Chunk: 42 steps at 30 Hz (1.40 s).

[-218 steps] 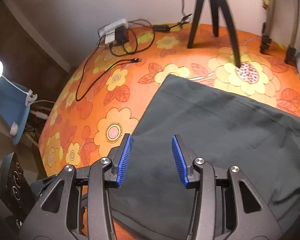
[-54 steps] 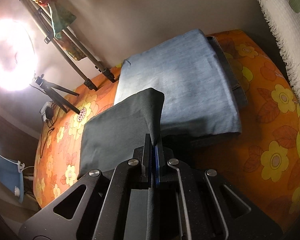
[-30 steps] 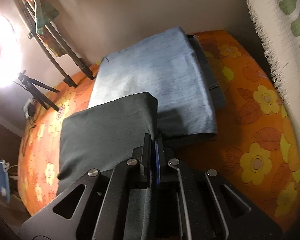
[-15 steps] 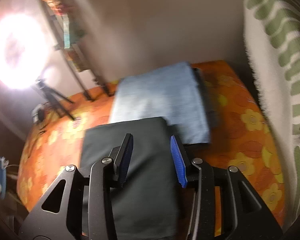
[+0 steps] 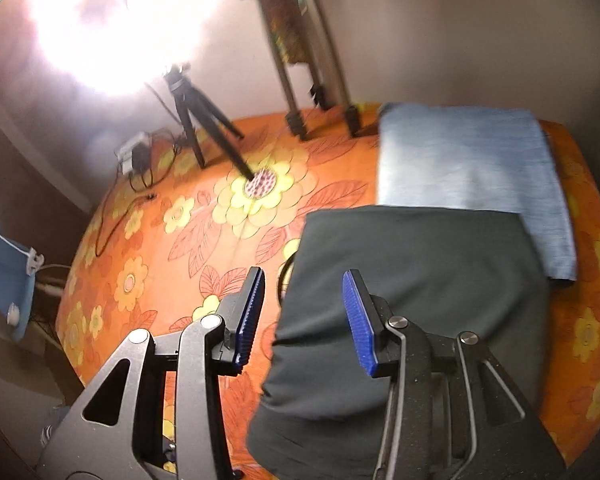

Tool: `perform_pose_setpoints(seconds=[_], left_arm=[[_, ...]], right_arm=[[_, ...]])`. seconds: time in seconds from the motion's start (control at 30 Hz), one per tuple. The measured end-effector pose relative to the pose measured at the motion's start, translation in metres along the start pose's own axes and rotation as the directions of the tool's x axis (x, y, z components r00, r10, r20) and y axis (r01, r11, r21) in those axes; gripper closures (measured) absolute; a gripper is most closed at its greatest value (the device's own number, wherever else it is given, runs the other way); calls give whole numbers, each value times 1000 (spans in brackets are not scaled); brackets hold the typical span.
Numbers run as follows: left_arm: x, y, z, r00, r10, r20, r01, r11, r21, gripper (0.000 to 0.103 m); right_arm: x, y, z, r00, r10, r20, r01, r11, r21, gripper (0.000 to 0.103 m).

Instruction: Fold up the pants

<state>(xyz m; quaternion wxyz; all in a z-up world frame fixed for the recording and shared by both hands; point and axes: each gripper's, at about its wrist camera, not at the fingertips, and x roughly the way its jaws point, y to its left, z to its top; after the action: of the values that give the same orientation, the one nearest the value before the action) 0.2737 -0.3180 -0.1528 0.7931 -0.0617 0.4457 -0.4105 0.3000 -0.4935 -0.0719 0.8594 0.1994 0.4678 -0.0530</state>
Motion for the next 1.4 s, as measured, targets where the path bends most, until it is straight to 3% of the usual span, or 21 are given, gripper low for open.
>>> perform_pose_setpoints(seconds=[0.43,0.67,1.13,1.4], left_arm=[[0,25,5,1000,17,-16,-18,1000,-22,69],[2,31,8,1000,14,-15,-14,999,-33,69],[23,30,9,996,-69,-50,66,996,-54,69],[28,33,8,994,-92,-61,88,994,-67,69]], right_arm=[[71,35,17,978,-166,-130,160,986,-55,60],[94,41,28,947,-278,-160,264,959,-107,60],[125,43,39,917,-326,-231,302,944,-135,60],[153,55,34,880,-409,-242,361,906,-219,60]])
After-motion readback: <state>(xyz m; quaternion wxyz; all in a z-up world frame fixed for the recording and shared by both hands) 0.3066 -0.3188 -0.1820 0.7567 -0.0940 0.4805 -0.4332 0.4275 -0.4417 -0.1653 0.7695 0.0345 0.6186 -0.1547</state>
